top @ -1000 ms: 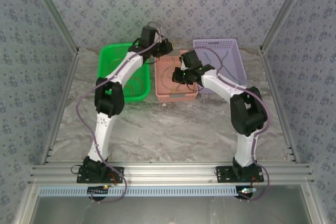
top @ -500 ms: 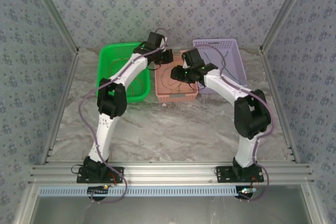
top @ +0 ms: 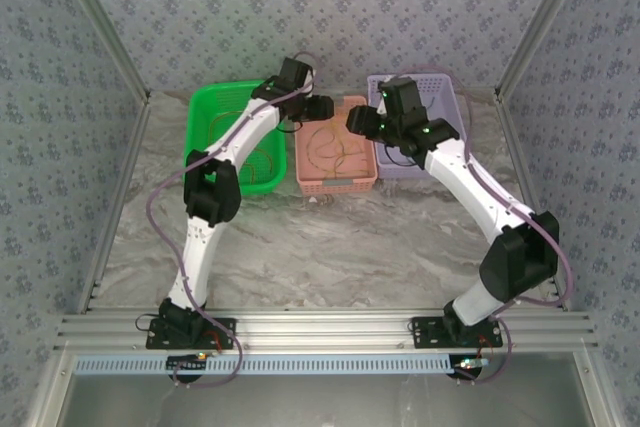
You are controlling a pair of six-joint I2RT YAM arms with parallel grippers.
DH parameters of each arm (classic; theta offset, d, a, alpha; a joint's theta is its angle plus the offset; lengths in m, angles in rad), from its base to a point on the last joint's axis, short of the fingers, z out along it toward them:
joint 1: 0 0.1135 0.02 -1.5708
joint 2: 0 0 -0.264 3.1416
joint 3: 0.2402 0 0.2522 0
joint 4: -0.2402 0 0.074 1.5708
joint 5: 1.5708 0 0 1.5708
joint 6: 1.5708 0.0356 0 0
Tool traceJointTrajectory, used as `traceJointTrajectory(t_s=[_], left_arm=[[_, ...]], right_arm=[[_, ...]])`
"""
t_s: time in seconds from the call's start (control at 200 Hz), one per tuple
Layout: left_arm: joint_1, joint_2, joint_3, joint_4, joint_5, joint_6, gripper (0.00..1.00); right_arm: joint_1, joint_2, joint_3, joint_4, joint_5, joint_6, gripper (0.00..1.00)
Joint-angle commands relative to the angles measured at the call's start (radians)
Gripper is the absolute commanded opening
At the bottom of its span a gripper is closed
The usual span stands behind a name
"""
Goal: Untangle the cables
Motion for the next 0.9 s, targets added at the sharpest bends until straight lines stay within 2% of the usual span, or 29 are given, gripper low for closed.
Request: traceJointTrajectory(t_s=[0.0,0.12,0.225,0.26,0.28,0.345,0.4,0.47,0.545,0.565,0.58,0.59,0.6,0.705,0.779,0.844,0.894], left_arm=[[-0.014,-0.147,0.013,-0.029,-0.065,0.005,0.65],[-0.031,-0.296,-0.095,-0.003,-0.166,-0.013,0.67],[-0.016,-0.515,-0.352,0.104,-0.22,-0.087,0.68],[0.004,-0.608,-0.473,0.174,-0.208,-0.122,0.69],[0.018,-0.661,-0.546,0.213,-0.195,-0.145,0.69],[0.077,-0.837,-0.788,0.324,-0.164,-0.237,0.72],[0.129,-0.983,-0.963,0.371,-0.157,-0.297,0.76],[0.187,-1.144,-1.128,0.353,-0.175,-0.333,0.75],[0.241,-1.293,-1.246,0.254,-0.239,-0.362,0.72],[0.255,-1.327,-1.272,0.229,-0.255,-0.363,0.77],[0.265,-1.353,-1.292,0.214,-0.263,-0.358,0.86],[0.271,-1.367,-1.304,0.207,-0.266,-0.354,0.96],[0.279,-1.383,-1.319,0.202,-0.267,-0.347,0.98],[0.317,-1.502,-1.42,0.103,-0.36,-0.314,0.99],[0.319,-1.537,-1.46,0.011,-0.488,-0.318,0.99],[0.319,-1.554,-1.502,-0.071,-0.649,-0.379,0.99],[0.319,-1.576,-1.568,-0.046,-0.726,-0.375,0.99]], right_arm=[[-0.014,-0.101,-0.043,-0.03,0.061,-0.019,0.58],[-0.045,-0.22,-0.135,-0.03,0.11,-0.019,0.59],[-0.093,-0.355,-0.241,-0.03,0.165,-0.033,0.65],[-0.12,-0.397,-0.302,-0.027,0.171,-0.041,0.95],[-0.135,-0.418,-0.328,-0.022,0.177,-0.046,0.98],[-0.181,-0.509,-0.414,-0.007,0.217,-0.063,0.99],[-0.2,-0.584,-0.48,-0.009,0.298,-0.071,0.99],[-0.199,-0.691,-0.564,-0.008,0.434,-0.086,0.99],[-0.199,-0.803,-0.653,-0.008,0.578,-0.093,0.99],[-0.199,-0.831,-0.676,-0.012,0.61,-0.084,0.99],[-0.201,-0.849,-0.691,-0.017,0.631,-0.078,0.99],[-0.202,-0.861,-0.702,-0.019,0.644,-0.074,0.99],[-0.203,-0.872,-0.713,-0.022,0.656,-0.07,0.99],[-0.224,-0.929,-0.788,-0.081,0.784,0.004,0.99],[-0.242,-0.947,-0.855,-0.043,0.799,-0.034,0.98],[-0.268,-0.952,-0.912,0.033,0.725,-0.128,0.99],[-0.281,-0.95,-0.996,0.217,0.668,-0.245,0.99]])
